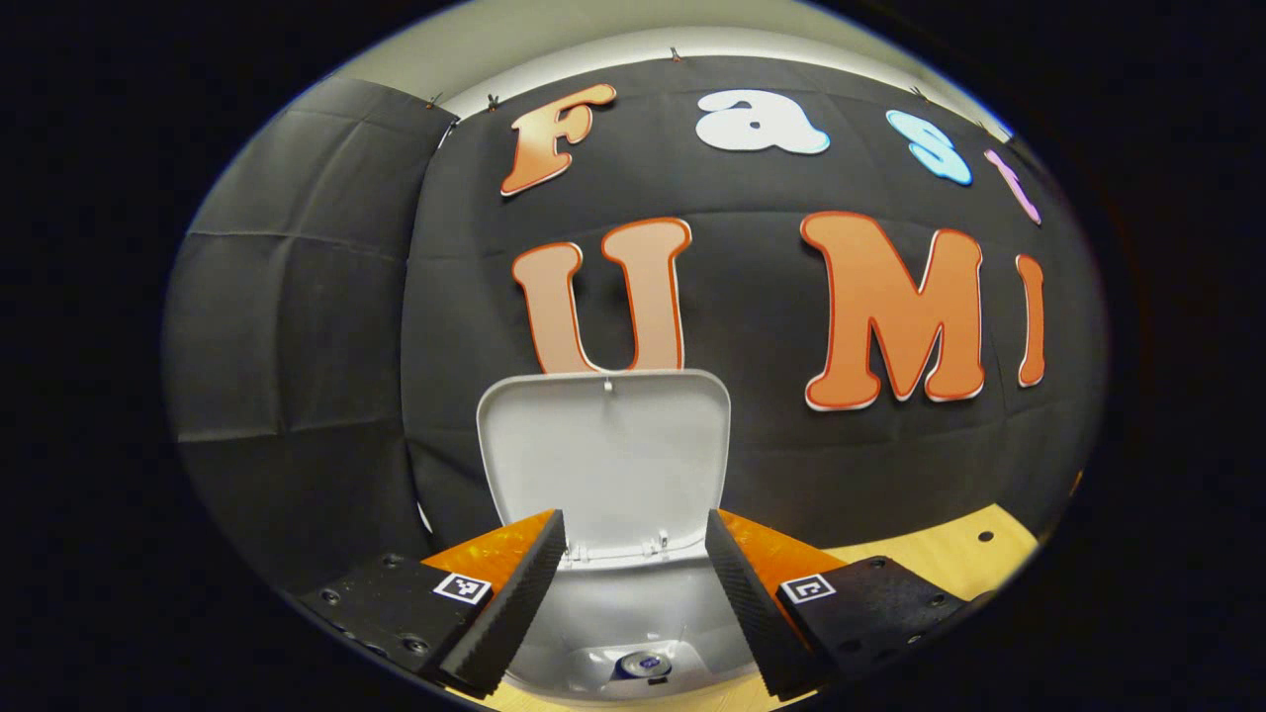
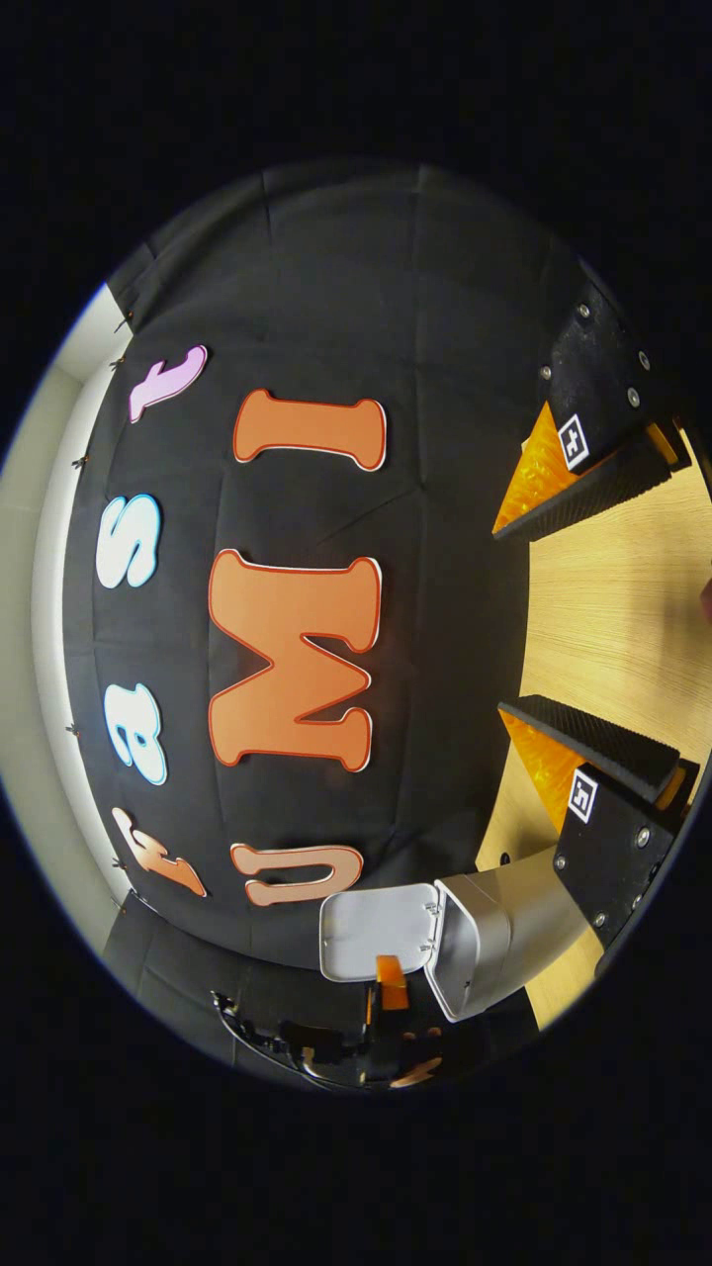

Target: Press the lid of the desktop garbage bin to open it, pick up the crumpled paper on the desktop and throw it into the bin, then pick up the pop can on the desktop and drop it into the bin, and finally close the garbage bin lid.

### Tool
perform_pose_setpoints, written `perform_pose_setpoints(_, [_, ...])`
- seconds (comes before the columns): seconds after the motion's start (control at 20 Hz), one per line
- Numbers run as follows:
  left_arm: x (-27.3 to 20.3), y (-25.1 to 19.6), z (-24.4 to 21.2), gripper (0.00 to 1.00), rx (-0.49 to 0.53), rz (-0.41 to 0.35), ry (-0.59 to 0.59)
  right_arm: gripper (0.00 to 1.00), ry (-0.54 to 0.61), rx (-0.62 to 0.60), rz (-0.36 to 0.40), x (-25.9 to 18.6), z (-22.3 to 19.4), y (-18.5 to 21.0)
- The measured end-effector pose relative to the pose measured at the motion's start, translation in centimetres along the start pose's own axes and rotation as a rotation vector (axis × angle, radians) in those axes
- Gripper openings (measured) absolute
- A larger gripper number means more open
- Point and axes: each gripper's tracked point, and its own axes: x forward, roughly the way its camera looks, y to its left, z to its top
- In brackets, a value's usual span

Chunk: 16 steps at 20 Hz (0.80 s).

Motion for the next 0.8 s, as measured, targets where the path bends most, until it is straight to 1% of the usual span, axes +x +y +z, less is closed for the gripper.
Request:
perform_pose_setpoints(0.1, [0.2, 0.1, 3.4, 0.90, -0.004, -0.015, -0.039, 0.93, -0.004, -0.004, 0.002, 0.1, 0.0, -0.1])
perform_pose_setpoints(0.2, [0.5, 0.4, 5.5, 0.90, -0.002, -0.021, -0.051, 0.93, -0.003, 0.000, 0.005, 0.2, 0.1, -0.1])
perform_pose_setpoints(0.3, [1.5, 1.5, 9.3, 0.90, 0.006, -0.008, -0.097, 0.93, -0.006, 0.003, 0.004, 0.3, 0.2, -0.2])
perform_pose_setpoints(0.4, [2.6, 2.1, 11.3, 0.91, 0.015, -0.009, -0.115, 0.93, -0.007, 0.003, 0.006, 0.5, 0.3, -0.3])
perform_pose_setpoints(0.45, [3.3, 2.3, 12.2, 0.90, 0.006, -0.013, -0.115, 0.93, -0.006, 0.006, 0.007, 0.6, 0.3, -0.3])
perform_pose_setpoints(0.7, [6.0, 3.2, 16.3, 0.91, -0.025, -0.022, -0.131, 0.93, -0.002, 0.009, 0.001, 0.9, 0.1, -0.7])
perform_pose_setpoints(0.8, [6.9, 3.6, 17.9, 0.90, -0.052, -0.028, -0.134, 0.93, 0.009, 0.008, 0.002, 1.0, -0.3, -0.8])
